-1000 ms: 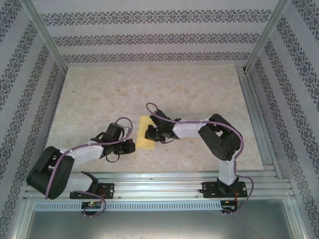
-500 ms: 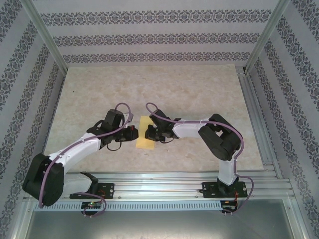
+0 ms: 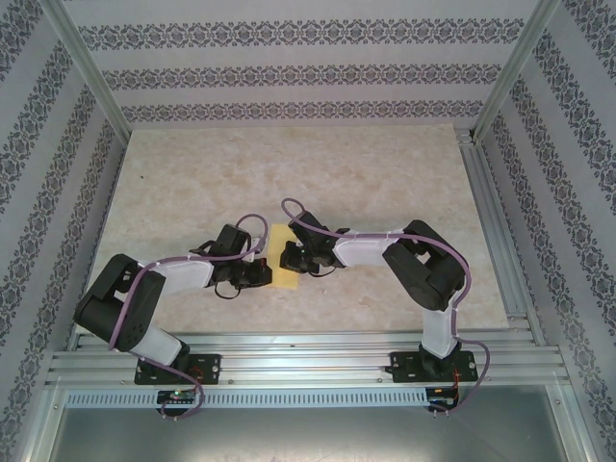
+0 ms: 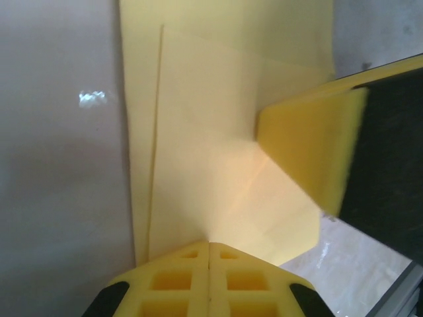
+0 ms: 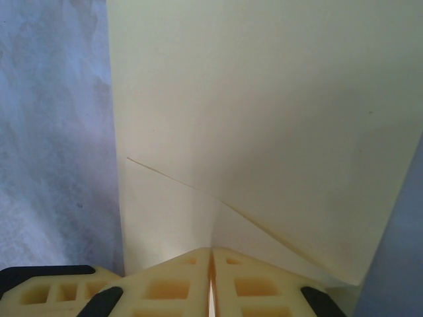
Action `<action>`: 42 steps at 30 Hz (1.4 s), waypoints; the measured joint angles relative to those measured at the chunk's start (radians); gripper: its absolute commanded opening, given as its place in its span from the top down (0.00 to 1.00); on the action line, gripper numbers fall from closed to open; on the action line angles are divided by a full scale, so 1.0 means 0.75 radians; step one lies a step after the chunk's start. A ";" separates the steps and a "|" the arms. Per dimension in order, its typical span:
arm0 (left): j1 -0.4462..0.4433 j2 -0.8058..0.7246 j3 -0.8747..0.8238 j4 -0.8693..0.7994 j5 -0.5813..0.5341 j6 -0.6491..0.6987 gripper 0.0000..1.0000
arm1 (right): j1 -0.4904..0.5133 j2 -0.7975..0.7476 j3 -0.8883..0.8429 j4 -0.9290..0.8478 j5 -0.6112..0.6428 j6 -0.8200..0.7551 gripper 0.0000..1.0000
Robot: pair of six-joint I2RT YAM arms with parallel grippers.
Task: Fold a paper plane with a square sheet of paper (fold left side to right side)
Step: First fold in half a square sheet of paper at the center of the table.
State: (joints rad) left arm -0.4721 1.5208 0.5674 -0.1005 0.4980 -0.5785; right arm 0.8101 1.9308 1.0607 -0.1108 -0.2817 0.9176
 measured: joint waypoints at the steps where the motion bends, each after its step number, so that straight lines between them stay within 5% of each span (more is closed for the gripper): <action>1: -0.001 0.000 -0.002 0.006 -0.001 0.001 1.00 | 0.000 -0.003 0.000 -0.001 0.002 -0.001 0.90; 19: -0.019 -0.002 -0.020 0.044 -0.020 0.011 1.00 | 0.095 -0.028 0.072 -0.074 0.067 -0.003 0.90; 42: -0.030 -0.001 -0.047 0.135 -0.047 0.022 1.00 | -0.092 -0.065 -0.104 0.036 0.021 -0.111 0.90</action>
State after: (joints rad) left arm -0.4942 1.5200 0.5323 0.0010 0.4625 -0.5621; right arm 0.7414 1.8820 0.9825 -0.0837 -0.2661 0.8345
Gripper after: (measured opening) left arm 0.051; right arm 0.101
